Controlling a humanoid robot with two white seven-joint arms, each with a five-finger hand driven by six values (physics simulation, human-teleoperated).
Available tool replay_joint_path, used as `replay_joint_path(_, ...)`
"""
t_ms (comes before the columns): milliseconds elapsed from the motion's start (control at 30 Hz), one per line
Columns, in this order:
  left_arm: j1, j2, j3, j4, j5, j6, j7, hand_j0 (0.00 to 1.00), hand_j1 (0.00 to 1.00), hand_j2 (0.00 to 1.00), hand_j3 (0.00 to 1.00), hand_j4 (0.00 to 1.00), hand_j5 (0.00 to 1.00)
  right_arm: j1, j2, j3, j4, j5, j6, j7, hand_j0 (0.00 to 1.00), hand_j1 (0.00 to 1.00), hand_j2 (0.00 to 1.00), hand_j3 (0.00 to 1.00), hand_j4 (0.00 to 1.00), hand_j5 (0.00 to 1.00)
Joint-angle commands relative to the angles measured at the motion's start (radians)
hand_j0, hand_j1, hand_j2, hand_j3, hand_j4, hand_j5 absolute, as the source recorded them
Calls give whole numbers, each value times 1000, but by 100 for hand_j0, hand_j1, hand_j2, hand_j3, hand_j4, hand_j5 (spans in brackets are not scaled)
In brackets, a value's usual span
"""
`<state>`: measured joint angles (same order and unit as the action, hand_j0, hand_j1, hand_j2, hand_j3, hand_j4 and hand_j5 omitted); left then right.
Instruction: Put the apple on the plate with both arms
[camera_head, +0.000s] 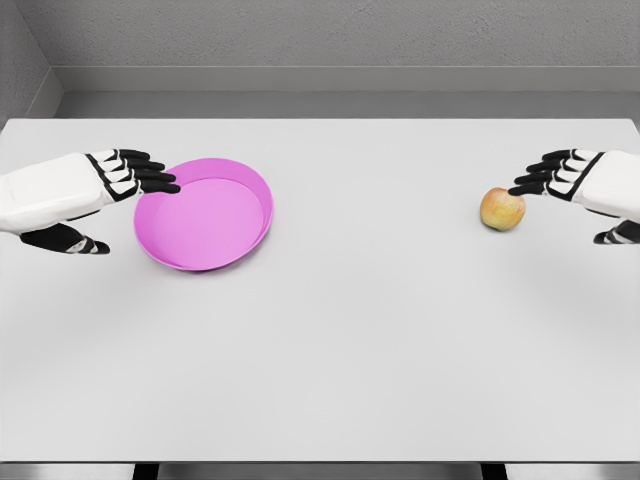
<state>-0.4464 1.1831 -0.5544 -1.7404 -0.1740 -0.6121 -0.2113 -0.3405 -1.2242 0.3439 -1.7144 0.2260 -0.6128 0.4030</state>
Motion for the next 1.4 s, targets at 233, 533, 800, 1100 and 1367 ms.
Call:
replay_joint_path(233, 0, 1, 1, 1, 7, 1, 0, 100, 100, 100, 100, 100, 100, -5, 14, -5, -1, -25, 2, -76, 100, 100, 100, 100, 100, 100)
replay_joint_path(533, 0, 1, 1, 1, 7, 1, 0, 100, 100, 100, 100, 100, 100, -55, 175, 3, 90, -39, 2, 155, 100, 100, 100, 100, 100, 100)
replay_joint_path(800, 3, -13, 1, 1, 7, 1, -10, 100, 100, 100, 100, 100, 100, -147, 305, 99, 229, -42, 2, 208, 100, 100, 100, 100, 100, 100)
replay_joint_path(1100, 18, -43, 11, -7, 8, 1, -74, 100, 100, 100, 100, 100, 100, -204, 384, 116, 394, -36, 2, 208, 100, 100, 100, 100, 100, 100)
replay_joint_path(1367, 15, -56, 21, -8, 8, 1, -169, 100, 100, 100, 100, 100, 100, -232, 416, 129, 501, -28, 2, 208, 100, 100, 100, 100, 100, 100)
